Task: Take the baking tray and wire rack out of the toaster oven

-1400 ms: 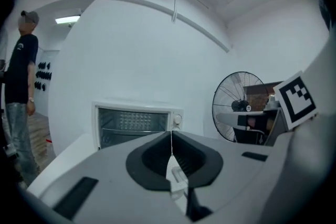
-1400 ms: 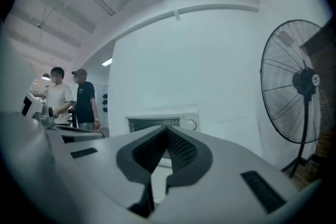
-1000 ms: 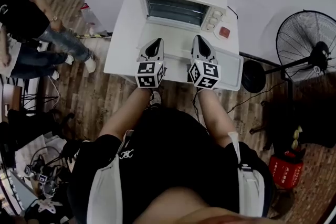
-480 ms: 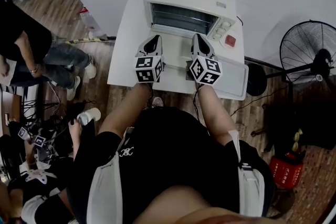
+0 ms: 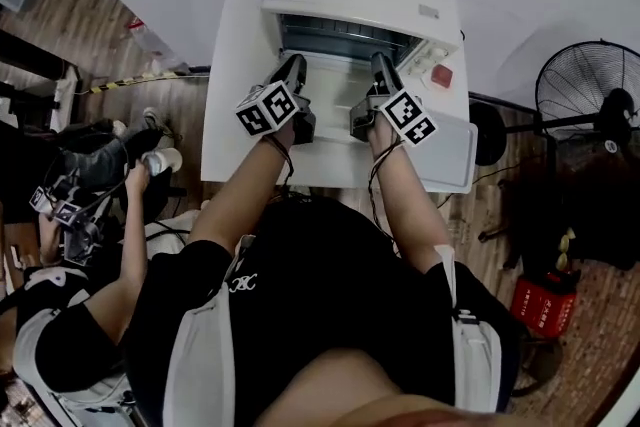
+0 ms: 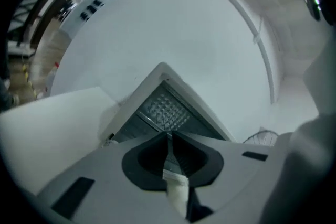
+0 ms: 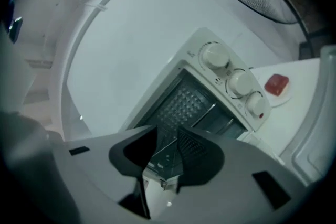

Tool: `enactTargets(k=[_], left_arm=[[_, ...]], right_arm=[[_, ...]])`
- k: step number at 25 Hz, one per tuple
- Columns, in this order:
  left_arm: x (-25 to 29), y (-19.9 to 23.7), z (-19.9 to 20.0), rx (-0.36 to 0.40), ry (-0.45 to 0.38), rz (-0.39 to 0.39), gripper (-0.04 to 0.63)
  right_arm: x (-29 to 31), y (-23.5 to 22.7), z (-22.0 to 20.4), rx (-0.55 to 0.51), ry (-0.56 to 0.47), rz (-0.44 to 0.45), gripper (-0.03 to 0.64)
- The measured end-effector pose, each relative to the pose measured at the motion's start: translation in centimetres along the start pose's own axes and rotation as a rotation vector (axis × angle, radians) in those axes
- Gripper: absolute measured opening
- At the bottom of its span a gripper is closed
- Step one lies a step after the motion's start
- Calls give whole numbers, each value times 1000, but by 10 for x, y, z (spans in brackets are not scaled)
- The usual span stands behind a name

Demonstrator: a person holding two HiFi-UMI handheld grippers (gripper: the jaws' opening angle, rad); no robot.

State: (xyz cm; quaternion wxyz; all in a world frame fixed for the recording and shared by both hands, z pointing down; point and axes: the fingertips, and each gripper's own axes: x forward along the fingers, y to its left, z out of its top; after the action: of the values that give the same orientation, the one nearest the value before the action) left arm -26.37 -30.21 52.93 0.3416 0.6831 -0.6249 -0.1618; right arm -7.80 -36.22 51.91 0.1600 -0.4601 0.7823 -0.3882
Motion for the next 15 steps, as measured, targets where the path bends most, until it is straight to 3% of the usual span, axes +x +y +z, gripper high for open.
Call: enactTargets(k=[1,3,4,10,12,15], left_arm=[[6,6,0,-81,-8,-9,24],[18,18,-2,-226,-18,-16,144],[24,25,-3,-291,-20,-14,166],[61,70,-9,-610,-70,24,170],[72,78,-11,-668,-82,21,170],[89,81,-9,-696,-86,-2,170]], right_arm=[[3,-9,0,62,-17,-20,131],[8,-29,2,179,-60,-63,144],[11,-38,4,235,-81,-83,144],[37,-84,7,415,-148,-160,144],[42,-95,11,469,-183,-167,147],[51,-109,14,529,-221,-183,150]])
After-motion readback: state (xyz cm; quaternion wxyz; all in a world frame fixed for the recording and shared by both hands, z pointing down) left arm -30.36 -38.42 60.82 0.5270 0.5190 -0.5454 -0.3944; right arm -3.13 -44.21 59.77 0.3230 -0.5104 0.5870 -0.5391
